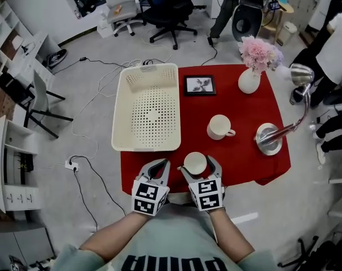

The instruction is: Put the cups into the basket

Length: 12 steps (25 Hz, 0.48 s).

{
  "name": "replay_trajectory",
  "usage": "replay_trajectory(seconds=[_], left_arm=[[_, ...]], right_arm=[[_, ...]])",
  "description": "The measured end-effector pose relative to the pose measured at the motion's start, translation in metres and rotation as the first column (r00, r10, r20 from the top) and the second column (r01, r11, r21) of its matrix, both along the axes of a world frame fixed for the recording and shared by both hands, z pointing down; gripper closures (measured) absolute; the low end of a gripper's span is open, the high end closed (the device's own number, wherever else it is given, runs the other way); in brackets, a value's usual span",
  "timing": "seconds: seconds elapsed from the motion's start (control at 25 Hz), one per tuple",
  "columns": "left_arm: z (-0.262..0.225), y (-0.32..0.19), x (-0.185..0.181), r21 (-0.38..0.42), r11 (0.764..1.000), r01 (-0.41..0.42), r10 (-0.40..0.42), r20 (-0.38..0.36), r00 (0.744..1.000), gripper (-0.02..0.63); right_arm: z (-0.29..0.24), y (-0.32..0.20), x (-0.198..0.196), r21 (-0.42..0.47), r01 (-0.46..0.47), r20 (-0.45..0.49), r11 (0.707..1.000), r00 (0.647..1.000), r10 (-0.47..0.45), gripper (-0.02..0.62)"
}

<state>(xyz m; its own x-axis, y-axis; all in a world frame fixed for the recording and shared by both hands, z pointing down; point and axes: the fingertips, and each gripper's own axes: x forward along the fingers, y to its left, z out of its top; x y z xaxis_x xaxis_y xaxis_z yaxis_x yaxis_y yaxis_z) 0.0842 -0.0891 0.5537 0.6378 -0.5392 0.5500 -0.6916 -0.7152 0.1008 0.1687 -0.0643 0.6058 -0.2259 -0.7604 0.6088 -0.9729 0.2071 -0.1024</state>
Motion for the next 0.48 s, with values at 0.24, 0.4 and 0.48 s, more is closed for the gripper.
replay_trajectory(seconds=[0.24,0.4,0.48], left_arm=[[0.002,-0.007,-0.009,-0.010,1.000,-0.023,0.023,-0.011,1.000,0.603],[0.000,-0.010,-0.012,-0.007,0.999,-0.040,0.040,-0.019,0.999,0.603],[-0.002,-0.010,-0.014,-0.003,0.999,-0.048,0.048,-0.018,0.999,0.603]], right_arm=[[0.001,0.000,-0.002,-0.011,-0.023,0.018,1.000,1.000,0.023,0.215],[0.001,0.000,0.000,-0.002,-0.042,0.048,0.999,0.998,0.042,0.215],[0.000,0.000,0.001,0.001,-0.050,0.051,0.999,0.997,0.050,0.215]])
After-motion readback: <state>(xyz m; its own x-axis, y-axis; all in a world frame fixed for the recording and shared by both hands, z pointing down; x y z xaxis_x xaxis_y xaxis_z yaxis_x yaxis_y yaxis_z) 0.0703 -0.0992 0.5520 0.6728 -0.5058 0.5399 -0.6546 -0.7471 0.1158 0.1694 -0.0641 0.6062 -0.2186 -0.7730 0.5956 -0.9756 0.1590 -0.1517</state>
